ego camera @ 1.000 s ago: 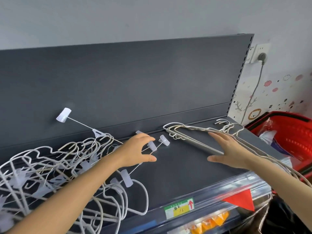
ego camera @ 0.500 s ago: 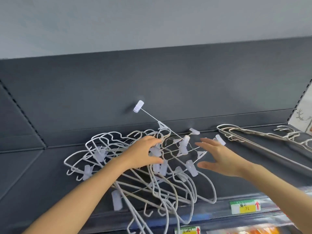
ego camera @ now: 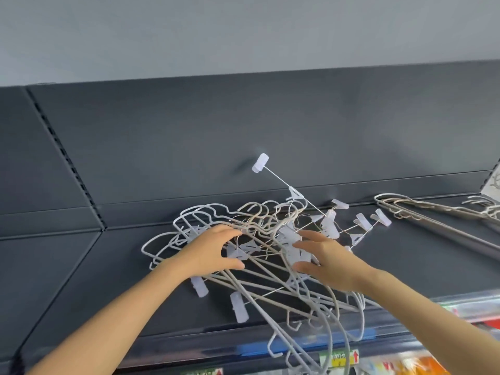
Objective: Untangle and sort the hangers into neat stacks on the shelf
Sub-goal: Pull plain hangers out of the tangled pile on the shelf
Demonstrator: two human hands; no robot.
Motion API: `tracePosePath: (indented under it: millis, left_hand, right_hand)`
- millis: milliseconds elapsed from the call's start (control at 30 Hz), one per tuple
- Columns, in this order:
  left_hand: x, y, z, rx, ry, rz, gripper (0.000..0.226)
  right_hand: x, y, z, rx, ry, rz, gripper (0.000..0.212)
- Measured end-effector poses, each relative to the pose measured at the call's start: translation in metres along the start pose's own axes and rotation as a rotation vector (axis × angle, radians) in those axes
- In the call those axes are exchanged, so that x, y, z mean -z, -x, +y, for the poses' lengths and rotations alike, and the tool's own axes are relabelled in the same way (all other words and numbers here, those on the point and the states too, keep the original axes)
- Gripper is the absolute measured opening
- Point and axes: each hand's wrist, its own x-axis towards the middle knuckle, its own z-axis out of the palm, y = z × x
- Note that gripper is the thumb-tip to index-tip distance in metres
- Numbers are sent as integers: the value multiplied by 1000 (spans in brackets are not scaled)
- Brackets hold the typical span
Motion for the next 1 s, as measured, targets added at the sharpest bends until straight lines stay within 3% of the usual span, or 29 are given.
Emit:
tracePosePath:
  millis: [133, 233, 433, 600, 733, 833, 1000]
  left_hand:
    - [0, -6, -9, -11, -19, -32, 83]
    - [1, -16, -2, -62, -47, -59, 88]
    - [-2, -36, 6, -115, -89, -93, 95]
    - [-3, -42, 0, -95, -70, -131, 99]
    - [3, -46, 0, -106, -95, -111, 100]
    - [8, -50, 3, -92, -84, -97, 98]
    - [7, -60, 10, -62, -111, -65, 68]
  right_hand:
    - [-13, -5, -26, -81, 7, 76, 45]
    - [-16, -10, -44, -131, 177, 125, 46]
    - [-21, -17, -48, -250, 271, 69, 22]
    - [-17, -21, -37, -247, 213, 106, 39]
    - [-5, -23, -25, -320, 51, 160, 36]
    - [8, -20, -24, -327, -219, 107, 18]
    - [26, -11, -20, -332, -547, 37, 13]
